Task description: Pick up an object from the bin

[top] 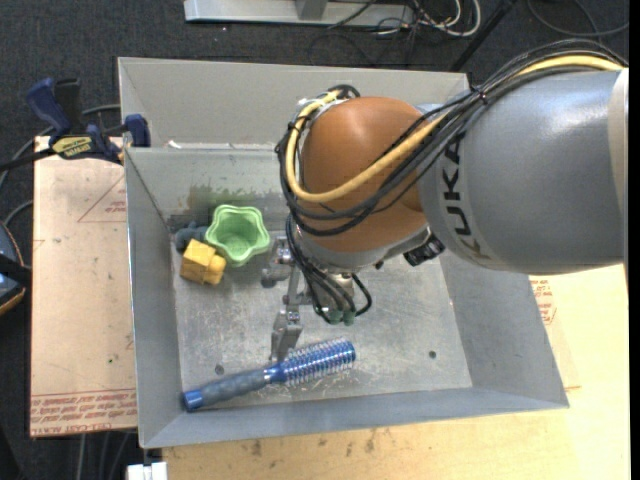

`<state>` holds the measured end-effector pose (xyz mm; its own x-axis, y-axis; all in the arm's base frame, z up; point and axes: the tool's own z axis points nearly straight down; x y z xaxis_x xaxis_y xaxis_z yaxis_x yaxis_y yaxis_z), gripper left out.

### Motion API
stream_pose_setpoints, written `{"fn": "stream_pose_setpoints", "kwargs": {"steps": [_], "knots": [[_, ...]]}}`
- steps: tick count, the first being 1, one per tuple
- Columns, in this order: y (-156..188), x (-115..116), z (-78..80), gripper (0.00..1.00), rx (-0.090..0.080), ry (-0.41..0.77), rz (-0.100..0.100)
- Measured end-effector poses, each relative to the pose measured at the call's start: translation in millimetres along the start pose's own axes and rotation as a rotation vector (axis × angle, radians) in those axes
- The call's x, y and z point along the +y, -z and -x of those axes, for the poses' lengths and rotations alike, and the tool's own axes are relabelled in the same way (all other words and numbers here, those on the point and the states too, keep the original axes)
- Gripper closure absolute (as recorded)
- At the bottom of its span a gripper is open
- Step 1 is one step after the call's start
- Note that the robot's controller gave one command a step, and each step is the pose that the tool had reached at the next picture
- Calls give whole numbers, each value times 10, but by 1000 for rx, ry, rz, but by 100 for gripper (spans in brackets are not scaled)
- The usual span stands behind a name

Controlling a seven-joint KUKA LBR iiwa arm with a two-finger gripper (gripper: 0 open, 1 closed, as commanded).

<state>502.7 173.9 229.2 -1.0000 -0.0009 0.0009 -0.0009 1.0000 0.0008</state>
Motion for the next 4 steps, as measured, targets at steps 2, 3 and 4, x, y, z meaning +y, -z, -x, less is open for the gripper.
{"fn": "stream_pose_setpoints", "kwargs": {"steps": [2,3,4], "knots": [[-1396,-146,-22,100,1,341,0],[38,-689,-65,100,-8,470,-2],[374,-885,684,100,-8,578,-2]]}}
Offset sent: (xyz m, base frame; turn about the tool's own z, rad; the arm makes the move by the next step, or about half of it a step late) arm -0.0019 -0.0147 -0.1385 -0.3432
